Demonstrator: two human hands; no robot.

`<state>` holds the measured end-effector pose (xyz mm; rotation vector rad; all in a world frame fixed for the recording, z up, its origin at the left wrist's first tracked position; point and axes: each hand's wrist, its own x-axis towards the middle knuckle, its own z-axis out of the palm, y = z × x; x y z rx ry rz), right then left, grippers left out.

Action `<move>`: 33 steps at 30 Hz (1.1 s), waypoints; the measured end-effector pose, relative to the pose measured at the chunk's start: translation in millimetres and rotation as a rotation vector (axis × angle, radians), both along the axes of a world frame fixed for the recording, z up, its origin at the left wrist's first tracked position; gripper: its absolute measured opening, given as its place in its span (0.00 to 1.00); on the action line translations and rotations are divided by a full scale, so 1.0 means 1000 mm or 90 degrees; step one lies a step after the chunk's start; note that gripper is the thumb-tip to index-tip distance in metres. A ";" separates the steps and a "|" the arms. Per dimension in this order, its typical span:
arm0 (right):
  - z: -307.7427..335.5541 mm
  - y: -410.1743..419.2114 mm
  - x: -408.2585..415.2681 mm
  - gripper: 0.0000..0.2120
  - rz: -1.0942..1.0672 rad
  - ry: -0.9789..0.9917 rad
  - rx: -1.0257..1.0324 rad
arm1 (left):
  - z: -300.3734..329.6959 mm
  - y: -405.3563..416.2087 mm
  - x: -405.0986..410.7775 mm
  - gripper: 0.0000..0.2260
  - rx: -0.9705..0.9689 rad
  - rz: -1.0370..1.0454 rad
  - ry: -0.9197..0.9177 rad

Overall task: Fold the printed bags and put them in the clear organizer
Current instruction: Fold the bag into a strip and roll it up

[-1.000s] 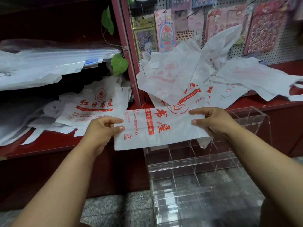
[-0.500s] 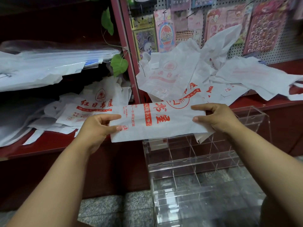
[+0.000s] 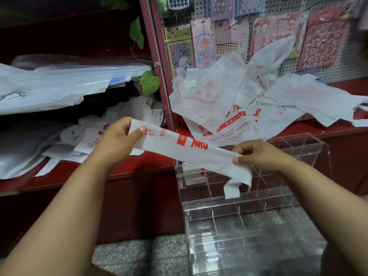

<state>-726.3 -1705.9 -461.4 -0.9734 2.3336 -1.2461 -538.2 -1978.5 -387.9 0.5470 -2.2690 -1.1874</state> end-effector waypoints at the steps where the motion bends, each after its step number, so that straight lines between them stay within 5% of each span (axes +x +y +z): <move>1: -0.003 0.002 0.001 0.04 0.041 -0.068 0.001 | 0.006 0.005 -0.003 0.03 -0.001 -0.010 0.016; 7: -0.009 -0.012 0.028 0.20 0.171 -0.226 -0.095 | 0.052 0.048 -0.026 0.04 -0.125 -0.135 -0.005; 12: 0.001 -0.026 0.055 0.08 0.120 -0.218 -0.226 | 0.072 0.078 -0.041 0.09 -0.158 -0.230 -0.004; 16: 0.008 -0.024 0.056 0.02 0.040 -0.253 -0.318 | 0.057 0.078 -0.054 0.21 0.197 -0.169 0.167; 18: 0.009 -0.023 0.055 0.01 0.012 -0.256 -0.326 | 0.033 0.080 -0.056 0.29 0.414 -0.233 0.118; 20: 0.009 -0.023 0.056 0.01 -0.015 -0.247 -0.332 | 0.010 0.094 -0.052 0.26 0.498 -0.270 0.032; 23: 0.007 -0.025 0.060 0.04 -0.022 -0.239 -0.324 | -0.004 0.108 -0.062 0.08 0.447 -0.180 0.077; 29: 0.004 -0.026 0.067 0.09 0.048 -0.210 -0.240 | 0.005 0.104 -0.071 0.12 0.240 -0.062 0.137; 33: 0.009 -0.027 0.067 0.06 -0.036 -0.161 -0.315 | 0.008 0.110 -0.066 0.16 0.241 -0.050 0.152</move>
